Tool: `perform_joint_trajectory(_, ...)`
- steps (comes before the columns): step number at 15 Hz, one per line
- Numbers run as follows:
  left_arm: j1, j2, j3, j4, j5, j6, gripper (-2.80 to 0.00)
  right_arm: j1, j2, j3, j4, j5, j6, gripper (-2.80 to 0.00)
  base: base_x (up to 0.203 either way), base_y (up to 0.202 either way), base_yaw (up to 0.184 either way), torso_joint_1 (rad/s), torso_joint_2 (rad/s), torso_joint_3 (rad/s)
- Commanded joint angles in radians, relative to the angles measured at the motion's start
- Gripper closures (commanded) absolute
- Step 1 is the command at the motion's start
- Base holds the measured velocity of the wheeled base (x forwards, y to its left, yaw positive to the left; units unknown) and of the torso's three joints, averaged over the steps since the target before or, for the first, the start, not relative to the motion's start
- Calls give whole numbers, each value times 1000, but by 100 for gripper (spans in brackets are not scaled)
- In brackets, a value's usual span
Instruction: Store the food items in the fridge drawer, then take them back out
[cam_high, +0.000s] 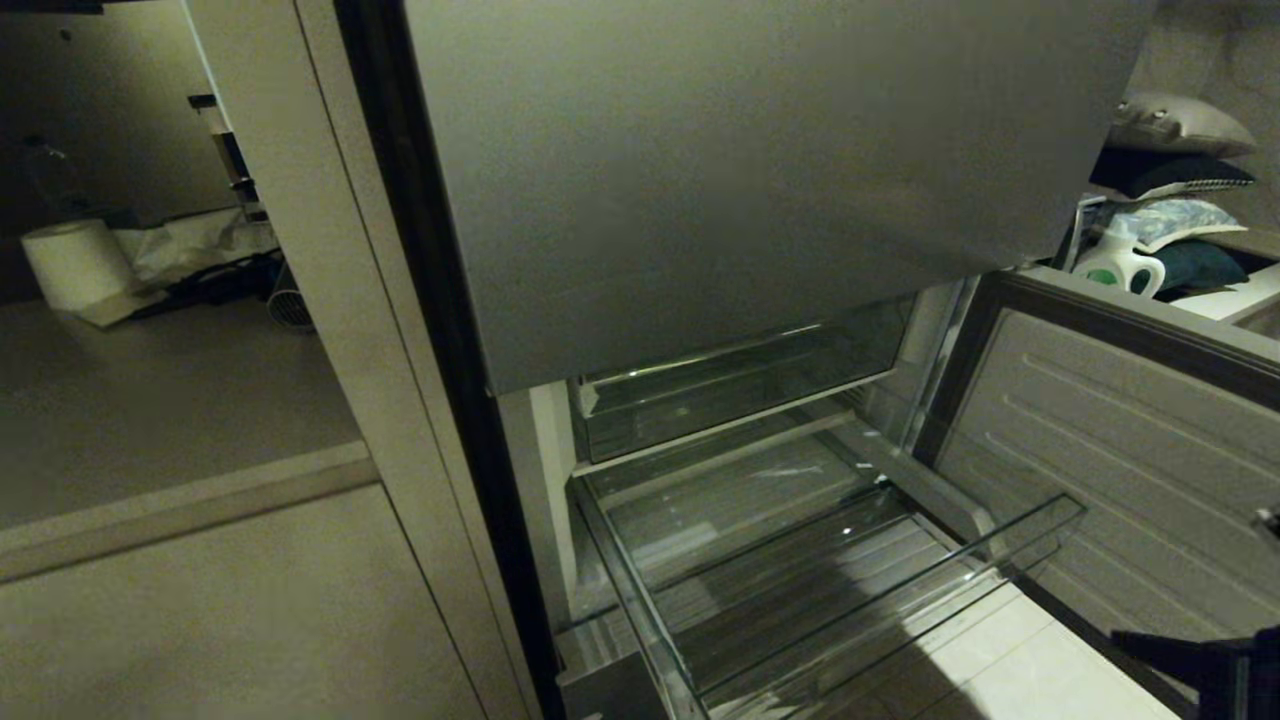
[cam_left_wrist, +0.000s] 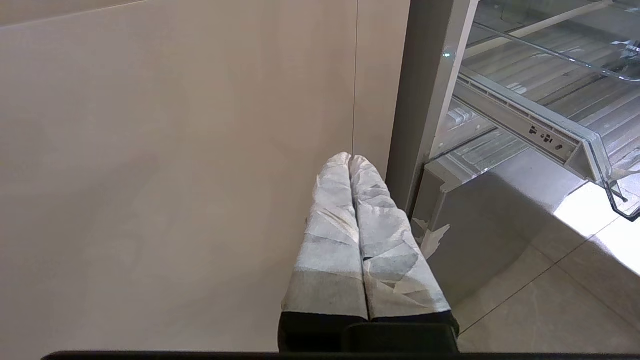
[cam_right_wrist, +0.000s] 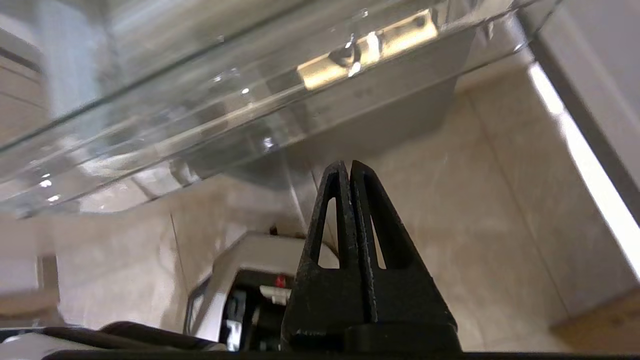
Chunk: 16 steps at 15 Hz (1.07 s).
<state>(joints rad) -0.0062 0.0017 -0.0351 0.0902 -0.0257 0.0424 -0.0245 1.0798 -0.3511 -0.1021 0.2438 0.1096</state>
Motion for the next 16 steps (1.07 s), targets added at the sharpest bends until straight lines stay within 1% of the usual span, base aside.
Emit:
perform_joint_trajectory(1,0,1,0,0,0,1,0,-2,235,6,-86,4,-12,0,0,0,0,0,0,0)
perform_joint_trajectory(3,0,1,0,0,0,1,0,12,328,3,-138,13,-33,0,0,0,0,0,0,0)
perform_joint_trajectory(6,0,1,0,0,0,1,0,34,469,-55,-150,27,-50,0,0,0,0,0,0,0)
perform_joint_trajectory(10,0,1,0,0,0,1,0,36,645,-220,-151,39,-62,0,0,0,0,0,0,0)
perform_joint_trajectory(12,0,1,0,0,0,1,0,39,689,-284,-153,48,-66,0,0,0,0,0,0,0)
perform_joint_trajectory(13,0,1,0,0,0,1,0,40,702,-306,-157,69,-69,0,0,0,0,0,0,0)
perform_joint_trajectory(14,1,1,0,0,0,1,0,38,718,-329,-171,105,-69,0,0,0,0,0,0,0)
perform_joint_trajectory(16,0,1,0,0,0,1,0,37,760,-356,-222,150,-70,0,0,0,0,0,0,0)
